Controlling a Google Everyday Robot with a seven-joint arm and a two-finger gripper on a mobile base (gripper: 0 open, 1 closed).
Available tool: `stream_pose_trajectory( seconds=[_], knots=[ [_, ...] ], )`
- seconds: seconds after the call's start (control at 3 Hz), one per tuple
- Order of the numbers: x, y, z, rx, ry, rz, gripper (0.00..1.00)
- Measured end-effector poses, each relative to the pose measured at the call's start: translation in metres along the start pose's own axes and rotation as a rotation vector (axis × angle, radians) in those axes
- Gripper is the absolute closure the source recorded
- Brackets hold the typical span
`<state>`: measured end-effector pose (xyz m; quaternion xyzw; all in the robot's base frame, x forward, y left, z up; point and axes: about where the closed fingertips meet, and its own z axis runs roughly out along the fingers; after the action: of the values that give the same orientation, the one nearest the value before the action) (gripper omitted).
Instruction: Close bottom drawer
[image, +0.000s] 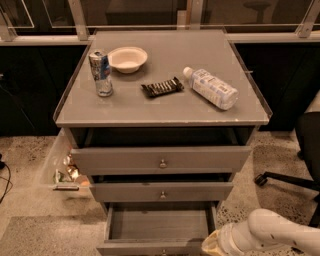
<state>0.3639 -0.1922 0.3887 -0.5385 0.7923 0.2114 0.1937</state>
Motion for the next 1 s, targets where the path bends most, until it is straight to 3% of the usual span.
stream_pose_trajectory(
  seconds=[0.67, 1.0],
  knots=[
    [0.062, -0.064, 0.075, 0.106, -0.134, 0.0, 1.0],
    [0.062, -0.063, 0.076, 0.106, -0.135, -0.001, 1.0]
  ],
)
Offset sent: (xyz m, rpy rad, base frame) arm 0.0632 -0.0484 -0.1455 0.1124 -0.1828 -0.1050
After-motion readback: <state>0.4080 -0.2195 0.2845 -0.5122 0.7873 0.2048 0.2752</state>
